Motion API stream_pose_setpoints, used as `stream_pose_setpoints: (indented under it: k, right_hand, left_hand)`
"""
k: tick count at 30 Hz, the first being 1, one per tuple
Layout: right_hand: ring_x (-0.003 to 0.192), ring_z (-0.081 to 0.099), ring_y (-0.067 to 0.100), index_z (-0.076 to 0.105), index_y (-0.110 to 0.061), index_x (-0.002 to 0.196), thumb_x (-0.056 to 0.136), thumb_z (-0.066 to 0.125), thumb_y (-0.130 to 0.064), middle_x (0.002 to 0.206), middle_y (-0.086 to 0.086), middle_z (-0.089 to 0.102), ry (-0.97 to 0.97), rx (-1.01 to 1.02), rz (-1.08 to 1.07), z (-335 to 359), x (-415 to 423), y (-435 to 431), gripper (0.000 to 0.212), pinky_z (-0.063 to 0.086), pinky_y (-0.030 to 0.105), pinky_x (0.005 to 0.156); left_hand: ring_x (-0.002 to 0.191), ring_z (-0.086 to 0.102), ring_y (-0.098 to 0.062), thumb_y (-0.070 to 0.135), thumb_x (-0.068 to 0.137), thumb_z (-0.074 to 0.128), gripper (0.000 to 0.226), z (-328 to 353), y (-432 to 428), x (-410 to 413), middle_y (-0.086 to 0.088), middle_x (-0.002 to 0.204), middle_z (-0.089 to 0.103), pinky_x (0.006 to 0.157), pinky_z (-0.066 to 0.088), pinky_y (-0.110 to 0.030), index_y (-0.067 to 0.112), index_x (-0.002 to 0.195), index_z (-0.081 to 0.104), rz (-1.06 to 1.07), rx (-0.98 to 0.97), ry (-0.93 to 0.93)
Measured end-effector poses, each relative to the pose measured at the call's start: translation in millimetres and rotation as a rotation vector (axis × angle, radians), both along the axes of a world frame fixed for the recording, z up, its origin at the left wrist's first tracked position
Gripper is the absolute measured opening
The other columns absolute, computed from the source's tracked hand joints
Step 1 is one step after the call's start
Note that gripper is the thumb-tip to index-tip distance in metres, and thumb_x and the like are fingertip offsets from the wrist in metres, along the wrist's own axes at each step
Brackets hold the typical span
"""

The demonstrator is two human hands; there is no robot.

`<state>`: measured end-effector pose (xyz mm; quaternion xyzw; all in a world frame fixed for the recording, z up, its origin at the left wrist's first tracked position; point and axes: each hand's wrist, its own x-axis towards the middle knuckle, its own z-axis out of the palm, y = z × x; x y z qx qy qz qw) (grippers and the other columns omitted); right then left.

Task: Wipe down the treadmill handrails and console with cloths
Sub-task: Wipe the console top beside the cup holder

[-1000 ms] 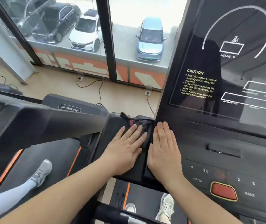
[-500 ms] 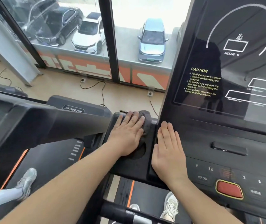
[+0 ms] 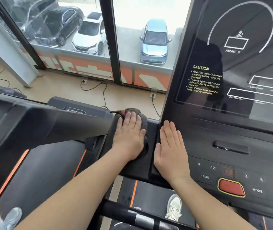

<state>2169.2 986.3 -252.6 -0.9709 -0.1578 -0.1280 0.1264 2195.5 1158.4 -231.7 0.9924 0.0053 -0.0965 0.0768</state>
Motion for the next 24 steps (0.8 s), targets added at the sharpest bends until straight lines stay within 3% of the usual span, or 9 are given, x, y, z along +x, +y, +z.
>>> stream_pose_setpoints:
  k: [5, 9, 11, 17, 21, 24]
  right_hand:
    - [0.157, 0.015, 0.026, 0.041, 0.002, 0.151, 0.096, 0.043, -0.021, 0.167, 0.013, 0.026, -0.019, -0.004, 0.0, -1.4, 0.4, 0.4, 0.06, 0.02, 0.049, 0.126]
    - [0.157, 0.015, 0.025, 0.04, 0.002, 0.152, 0.097, 0.043, -0.021, 0.167, 0.012, 0.025, -0.021, 0.002, -0.008, -1.6, -0.1, -0.2, 0.059, 0.02, 0.048, 0.126]
    - [0.157, 0.015, 0.026, 0.04, 0.002, 0.152, 0.097, 0.044, -0.021, 0.167, 0.012, 0.026, -0.025, 0.003, -0.005, -1.8, 0.0, -0.4, 0.06, 0.02, 0.048, 0.126]
    - [0.157, 0.016, 0.027, 0.041, 0.003, 0.151, 0.095, 0.042, -0.022, 0.166, 0.014, 0.026, -0.031, -0.014, 0.002, -2.9, 2.5, -0.9, 0.061, 0.022, 0.049, 0.125]
    - [0.156, 0.018, 0.027, 0.042, 0.002, 0.151, 0.096, 0.045, -0.021, 0.166, 0.013, 0.027, -0.046, 0.012, 0.004, -2.9, 0.3, -0.8, 0.059, 0.02, 0.048, 0.126]
    - [0.157, 0.017, 0.025, 0.041, 0.001, 0.151, 0.096, 0.044, -0.022, 0.167, 0.012, 0.026, -0.04, 0.01, 0.0, -3.2, -0.1, -0.8, 0.06, 0.021, 0.048, 0.126]
  left_hand:
    - [0.155, -0.023, -0.016, 0.049, 0.107, 0.009, 0.061, -1.7, 12.9, -25.3, 0.006, 0.169, -0.019, 0.124, -0.015, -0.049, 0.029, 0.162, -0.011, -0.277, 0.092, 0.004]
    - [0.156, -0.019, -0.02, 0.047, 0.107, 0.006, 0.061, 7.1, 40.3, 15.0, 0.004, 0.171, -0.013, 0.124, -0.015, -0.052, 0.026, 0.163, -0.005, -0.008, 0.1, 0.056]
    - [0.156, -0.02, -0.024, 0.046, 0.107, 0.008, 0.063, 6.6, 19.9, 5.8, 0.0, 0.171, -0.014, 0.125, -0.013, -0.052, 0.022, 0.163, -0.005, 0.016, 0.065, 0.042]
    - [0.154, -0.023, -0.017, 0.047, 0.108, 0.013, 0.061, -3.2, 1.9, -35.1, 0.007, 0.17, -0.017, 0.125, -0.014, -0.05, 0.03, 0.163, -0.008, -0.294, 0.053, 0.041]
    - [0.156, -0.02, -0.02, 0.046, 0.108, 0.009, 0.061, 12.4, 31.2, 1.7, 0.002, 0.171, -0.015, 0.125, -0.012, -0.052, 0.025, 0.163, -0.006, -0.035, 0.104, 0.068]
    - [0.156, -0.02, -0.023, 0.045, 0.108, 0.011, 0.064, 7.9, 1.8, -18.7, -0.003, 0.171, -0.014, 0.125, -0.012, -0.051, 0.019, 0.163, -0.006, -0.032, 0.056, 0.062]
